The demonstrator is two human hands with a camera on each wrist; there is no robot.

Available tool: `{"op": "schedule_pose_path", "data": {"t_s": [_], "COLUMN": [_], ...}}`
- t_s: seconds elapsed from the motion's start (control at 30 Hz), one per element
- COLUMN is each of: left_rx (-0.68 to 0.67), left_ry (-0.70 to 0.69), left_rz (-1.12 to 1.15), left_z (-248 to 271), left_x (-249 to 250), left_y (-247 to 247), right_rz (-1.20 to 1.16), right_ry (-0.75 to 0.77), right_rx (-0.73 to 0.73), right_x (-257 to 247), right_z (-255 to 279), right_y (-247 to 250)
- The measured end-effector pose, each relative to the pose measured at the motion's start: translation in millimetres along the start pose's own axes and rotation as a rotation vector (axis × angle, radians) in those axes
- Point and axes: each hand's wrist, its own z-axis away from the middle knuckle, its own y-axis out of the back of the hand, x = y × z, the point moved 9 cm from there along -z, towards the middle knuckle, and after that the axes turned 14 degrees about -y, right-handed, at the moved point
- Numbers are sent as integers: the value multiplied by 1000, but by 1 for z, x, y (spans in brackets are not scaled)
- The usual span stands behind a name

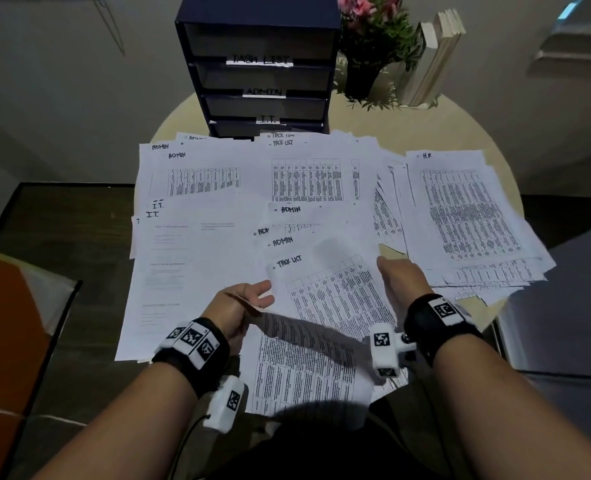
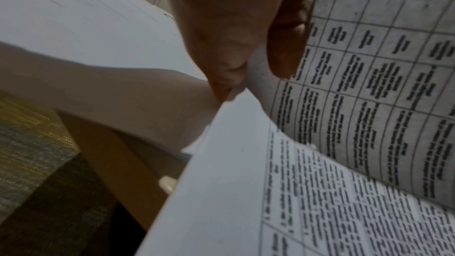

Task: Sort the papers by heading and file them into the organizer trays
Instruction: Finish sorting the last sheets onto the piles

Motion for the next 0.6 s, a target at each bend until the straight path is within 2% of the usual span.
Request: {"op": "schedule_pose_path", "data": {"t_s": [0.1, 0.2, 0.3, 0.47, 0.53, 0.57, 0.6], "left_rx": [2, 24, 32, -33, -16, 11, 39], "left_ry": [3, 3, -6, -59, -112, -122, -122], "left_rz": [42, -23, -103, -246, -279, -275, -263], "left_z": [0, -1, -2, 4, 4, 3, 1], "left_x": [0, -3, -4, 6, 15, 17, 17], "left_y": [-5, -4, -6, -21, -23, -20, -16], "right_rz": [6, -18, -152, 134, 235, 216, 276], "right_ry": [-53, -50, 66, 193, 243, 207, 158], "right_rx": [-22, 5, -5, -83, -122, -168, -143], "right_x": [-4, 0, -2, -14, -22, -22, -19], "right_z": [-4, -4, 5, 5, 11, 10, 8], "right_y": [-1, -3, -6, -21, -23, -24, -20]}}
